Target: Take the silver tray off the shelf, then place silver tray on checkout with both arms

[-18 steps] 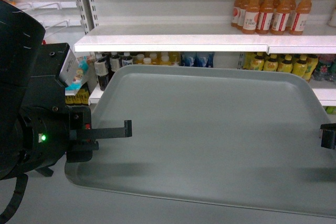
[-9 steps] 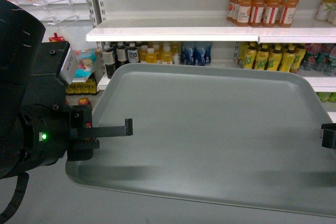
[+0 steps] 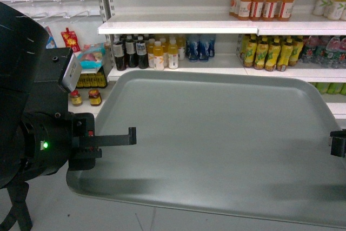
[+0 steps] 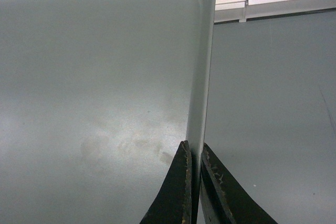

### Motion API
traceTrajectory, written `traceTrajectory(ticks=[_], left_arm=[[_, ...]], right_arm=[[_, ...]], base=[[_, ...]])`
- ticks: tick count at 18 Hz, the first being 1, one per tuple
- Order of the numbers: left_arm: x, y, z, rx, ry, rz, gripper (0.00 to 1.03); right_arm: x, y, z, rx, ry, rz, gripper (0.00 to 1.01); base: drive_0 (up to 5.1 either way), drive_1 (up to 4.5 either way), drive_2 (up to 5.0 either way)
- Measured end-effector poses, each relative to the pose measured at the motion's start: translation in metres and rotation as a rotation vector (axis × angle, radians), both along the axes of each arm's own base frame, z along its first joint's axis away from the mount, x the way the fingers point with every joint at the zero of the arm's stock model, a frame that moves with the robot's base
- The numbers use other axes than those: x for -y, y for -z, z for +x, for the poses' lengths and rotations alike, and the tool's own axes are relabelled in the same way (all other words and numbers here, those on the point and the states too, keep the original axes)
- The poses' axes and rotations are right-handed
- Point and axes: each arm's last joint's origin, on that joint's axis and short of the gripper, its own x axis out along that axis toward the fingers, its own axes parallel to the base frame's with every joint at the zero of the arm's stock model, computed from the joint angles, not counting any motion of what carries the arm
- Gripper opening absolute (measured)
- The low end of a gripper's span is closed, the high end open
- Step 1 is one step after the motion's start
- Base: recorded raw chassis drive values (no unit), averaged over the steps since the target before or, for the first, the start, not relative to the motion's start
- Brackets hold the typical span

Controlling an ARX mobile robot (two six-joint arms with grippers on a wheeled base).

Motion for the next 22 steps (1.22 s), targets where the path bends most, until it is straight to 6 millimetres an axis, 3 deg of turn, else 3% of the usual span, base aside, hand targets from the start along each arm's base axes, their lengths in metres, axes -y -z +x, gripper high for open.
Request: traceTrajectory(ticks=[22], left_arm=[[0.0004,-0.0014,-0.0001,0.007,0.003,-0.005,0.03]], right_arm=[[0.0015,-0.0003,-0.0003,0.004,0.003,0.002,0.03]], base=[[0.1,-4.16,4.4]])
